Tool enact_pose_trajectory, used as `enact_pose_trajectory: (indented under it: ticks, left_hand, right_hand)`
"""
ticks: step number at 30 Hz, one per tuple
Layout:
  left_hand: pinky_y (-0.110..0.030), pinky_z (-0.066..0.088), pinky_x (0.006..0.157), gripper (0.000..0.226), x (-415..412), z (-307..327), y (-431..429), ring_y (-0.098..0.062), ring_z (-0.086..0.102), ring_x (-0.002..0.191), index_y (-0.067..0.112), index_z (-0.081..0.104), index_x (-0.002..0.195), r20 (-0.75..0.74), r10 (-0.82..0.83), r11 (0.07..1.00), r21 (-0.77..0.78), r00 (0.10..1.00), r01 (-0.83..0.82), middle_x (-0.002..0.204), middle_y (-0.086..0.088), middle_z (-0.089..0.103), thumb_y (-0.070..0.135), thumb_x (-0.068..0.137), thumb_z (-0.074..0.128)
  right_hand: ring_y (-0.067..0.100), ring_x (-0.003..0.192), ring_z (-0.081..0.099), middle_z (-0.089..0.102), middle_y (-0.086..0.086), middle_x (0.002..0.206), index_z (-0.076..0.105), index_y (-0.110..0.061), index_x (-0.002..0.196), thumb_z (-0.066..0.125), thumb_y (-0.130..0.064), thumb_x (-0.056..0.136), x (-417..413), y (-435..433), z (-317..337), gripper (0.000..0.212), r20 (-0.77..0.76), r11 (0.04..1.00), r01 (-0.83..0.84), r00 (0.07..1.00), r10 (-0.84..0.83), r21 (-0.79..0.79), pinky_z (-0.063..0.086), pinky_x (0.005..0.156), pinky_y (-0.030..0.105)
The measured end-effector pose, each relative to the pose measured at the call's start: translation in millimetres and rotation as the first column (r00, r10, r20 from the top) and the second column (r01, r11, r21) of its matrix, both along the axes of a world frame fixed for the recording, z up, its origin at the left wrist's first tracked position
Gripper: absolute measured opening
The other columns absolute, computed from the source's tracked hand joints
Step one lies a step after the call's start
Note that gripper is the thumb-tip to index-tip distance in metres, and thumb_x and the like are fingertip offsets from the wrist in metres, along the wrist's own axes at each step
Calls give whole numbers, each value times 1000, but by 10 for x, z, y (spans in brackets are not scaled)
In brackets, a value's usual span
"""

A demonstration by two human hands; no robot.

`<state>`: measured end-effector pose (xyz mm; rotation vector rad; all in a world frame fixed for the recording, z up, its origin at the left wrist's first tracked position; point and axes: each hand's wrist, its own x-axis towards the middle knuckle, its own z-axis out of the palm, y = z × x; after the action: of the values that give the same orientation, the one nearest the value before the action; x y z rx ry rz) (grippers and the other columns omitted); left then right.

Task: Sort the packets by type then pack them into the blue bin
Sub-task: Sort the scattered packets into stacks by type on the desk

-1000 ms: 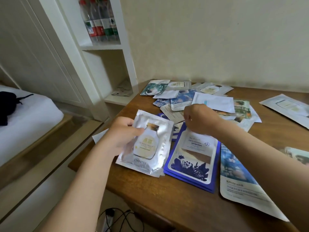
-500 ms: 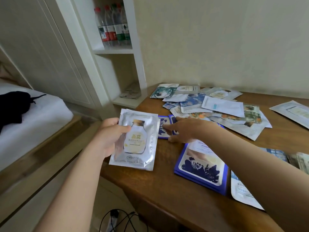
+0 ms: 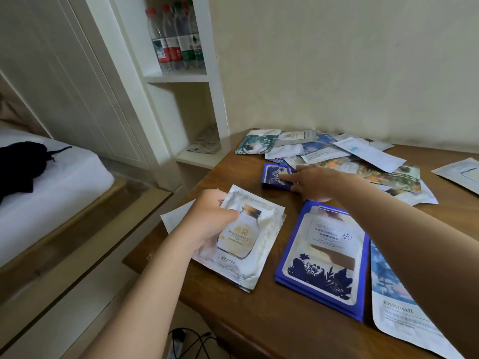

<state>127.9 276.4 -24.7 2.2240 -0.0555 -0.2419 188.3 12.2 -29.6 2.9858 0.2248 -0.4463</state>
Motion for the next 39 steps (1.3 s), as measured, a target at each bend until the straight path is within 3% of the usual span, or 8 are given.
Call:
enact_pose_trajectory:
  ticks: [6,9,14,17,20,23,28,39]
  left_hand:
    - [-31,42,65,13,85,-119,-218,-17,56,81,22,55,87,43,-56,977,207,997,46,90,1,57,25,92,67]
    - [-29,47,89,47,75,-87,-155,-19,51,126,27,54,142,99,-126,917,390,987,78,140,3,50,39,98,62]
    - [-46,14,124,56,147,-218,192,-20,16,154,36,36,156,91,-255,724,678,963,128,168,9,21,55,104,35]
    - [-53,-1,127,59,151,-369,271,-22,-5,159,39,17,162,24,-243,711,685,970,161,173,7,2,57,105,17]
    - [-56,-5,126,58,157,-405,230,-24,-10,158,37,11,163,18,-165,732,672,986,110,173,4,-5,50,107,11]
    - [-59,-7,124,60,125,-379,167,-29,-14,158,35,4,164,-17,-92,739,669,996,80,172,-1,-11,50,106,10]
    - [-62,-9,122,62,85,-347,76,-33,-18,157,36,-1,164,-51,-6,751,660,999,38,172,-6,-15,54,106,12]
    - [-73,-4,117,44,86,-300,-62,-26,-5,159,53,41,146,31,-133,760,645,991,82,172,0,9,49,109,19]
  right_hand:
    - [35,125,52,51,7,133,41,-37,146,39,-46,105,-66,-89,-59,41,208,995,63,975,-77,73,49,96,47]
    - [35,119,54,54,8,127,50,-26,136,44,-40,103,-253,-52,-37,36,287,989,87,951,-118,118,49,93,45]
    - [35,107,59,54,7,109,54,-17,114,28,-46,99,-749,126,41,42,282,979,-13,958,-46,203,53,83,46]
    - [36,119,56,54,11,128,50,-21,132,33,-57,99,-1032,434,96,52,254,961,-106,966,39,255,51,94,46]
    - [41,150,22,20,12,164,17,-38,157,33,-75,93,-1233,776,43,75,110,960,-175,982,154,218,25,119,55]
    - [43,154,-6,-8,6,170,-4,-49,156,29,-85,87,-1249,907,-139,85,-25,971,-179,982,185,160,6,123,61]
    - [43,154,-10,-13,7,169,-9,-49,156,26,-87,86,-1255,916,-202,87,-21,979,-145,989,149,141,4,123,59]
    - [47,152,-15,-15,17,168,-16,-37,158,14,-82,89,-1372,1127,-308,88,66,990,-48,997,40,131,-6,121,63]
